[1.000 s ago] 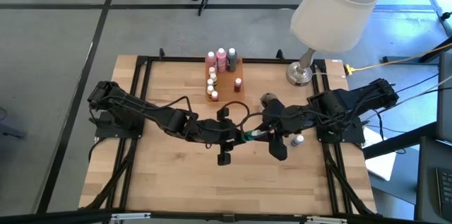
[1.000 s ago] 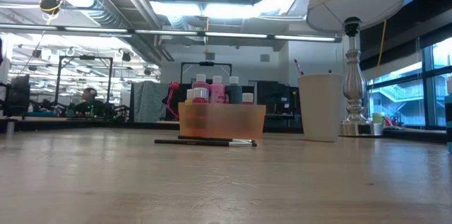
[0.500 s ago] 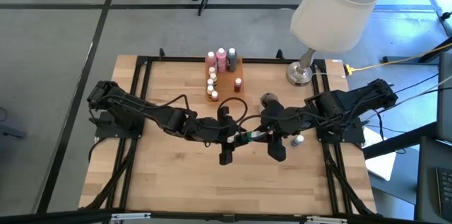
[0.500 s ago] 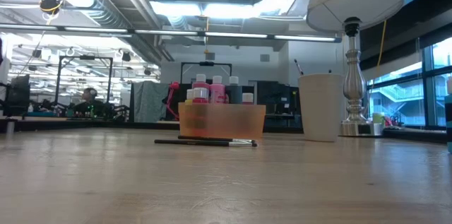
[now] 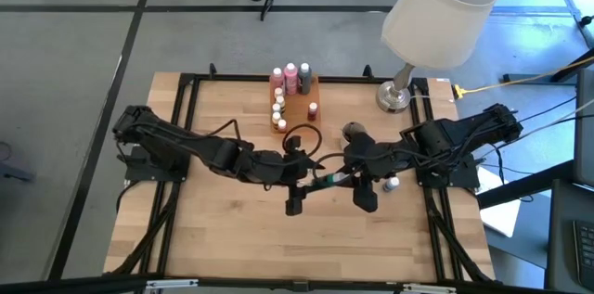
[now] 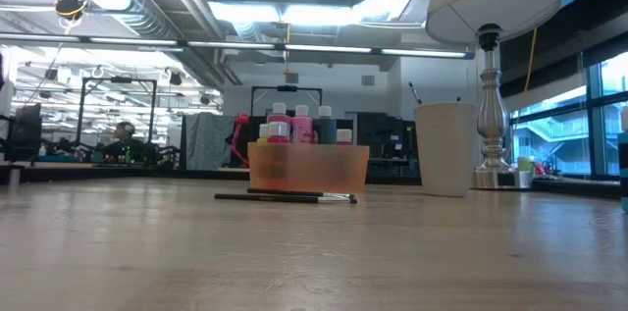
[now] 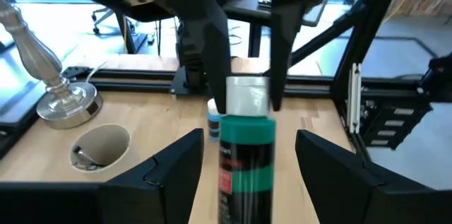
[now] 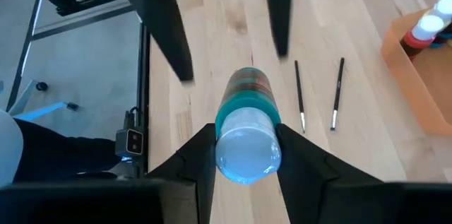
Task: Pick & Place Paint Supplies
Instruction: Put the green paint bottle into the orange bin
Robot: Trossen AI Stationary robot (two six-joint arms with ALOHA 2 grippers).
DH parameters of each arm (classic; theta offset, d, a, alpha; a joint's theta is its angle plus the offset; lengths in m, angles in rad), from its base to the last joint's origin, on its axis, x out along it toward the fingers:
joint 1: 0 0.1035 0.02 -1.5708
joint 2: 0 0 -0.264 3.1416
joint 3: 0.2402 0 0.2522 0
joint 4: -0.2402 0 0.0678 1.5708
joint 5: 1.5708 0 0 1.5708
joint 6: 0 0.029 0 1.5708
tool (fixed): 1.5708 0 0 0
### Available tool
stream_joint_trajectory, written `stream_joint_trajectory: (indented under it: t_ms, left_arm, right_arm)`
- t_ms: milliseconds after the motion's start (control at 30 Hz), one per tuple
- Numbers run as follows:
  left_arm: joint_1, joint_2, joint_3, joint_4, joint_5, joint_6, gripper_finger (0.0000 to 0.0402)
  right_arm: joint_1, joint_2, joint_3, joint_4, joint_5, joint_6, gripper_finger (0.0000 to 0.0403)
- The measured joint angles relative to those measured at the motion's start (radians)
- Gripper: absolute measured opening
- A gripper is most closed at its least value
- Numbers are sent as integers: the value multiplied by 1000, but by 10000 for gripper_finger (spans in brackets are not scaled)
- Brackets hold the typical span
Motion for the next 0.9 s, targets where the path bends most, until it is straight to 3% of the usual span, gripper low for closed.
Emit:
stream_joint_trajectory:
  t_ms: [433,600,900]
  left_arm:
    - [-34,-138,64,-277,-95,-26,221]
    - [-40,-193,64,-397,-94,-33,221]
    - [-46,-277,64,-623,-94,-52,221]
  right_arm:
    - [-24,-2,0,-75,45,25,119]
    - [-112,-2,0,-73,33,-24,119]
    - [-315,-2,1,-35,-113,-106,119]
